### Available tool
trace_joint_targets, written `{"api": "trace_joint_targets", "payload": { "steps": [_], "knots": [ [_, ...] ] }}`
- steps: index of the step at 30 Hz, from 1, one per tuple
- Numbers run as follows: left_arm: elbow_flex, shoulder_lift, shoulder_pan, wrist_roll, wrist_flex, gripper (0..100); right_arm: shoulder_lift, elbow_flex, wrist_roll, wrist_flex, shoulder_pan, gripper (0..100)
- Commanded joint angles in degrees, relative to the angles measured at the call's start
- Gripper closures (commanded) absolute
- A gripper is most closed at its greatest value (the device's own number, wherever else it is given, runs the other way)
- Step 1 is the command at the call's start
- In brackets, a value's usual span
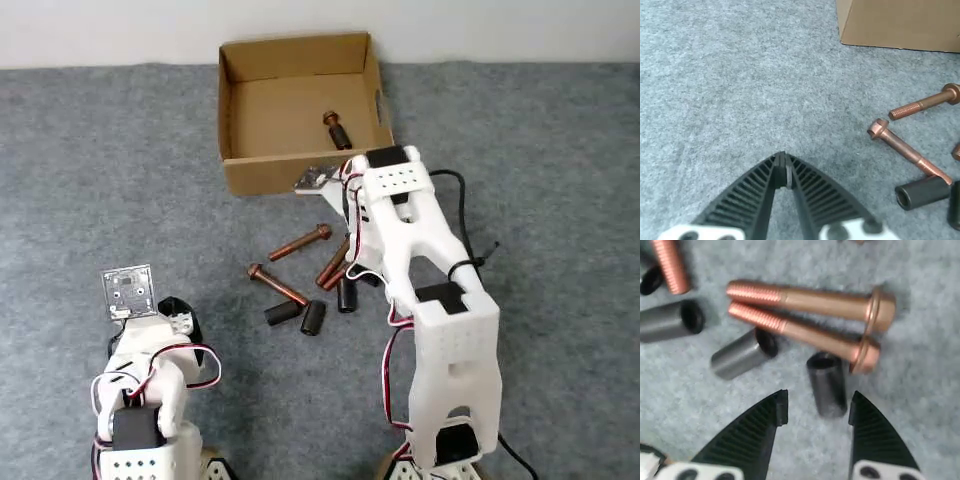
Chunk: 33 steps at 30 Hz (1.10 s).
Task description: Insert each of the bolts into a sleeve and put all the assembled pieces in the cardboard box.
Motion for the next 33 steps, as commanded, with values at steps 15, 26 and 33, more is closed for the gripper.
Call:
{"api": "trace_joint_targets", "payload": {
  "steps": [15, 26, 33],
  "knots": [
    [-0.2, -0.2, -0.1, 0.5, -0.3, 100, 1.6, -10.0, -5.4, 6.9, -0.2, 99.0],
    [-0.2, -0.2, -0.3, -0.7, -0.2, 99, -24.3, 0.4, -28.5, 11.4, 2.2, 99.1],
    [-0.2, -0.4, -0.4, -6.4, -0.2, 99, -48.7, 21.1, -44.7, 11.3, 3.3, 99.0]
  ]
}}
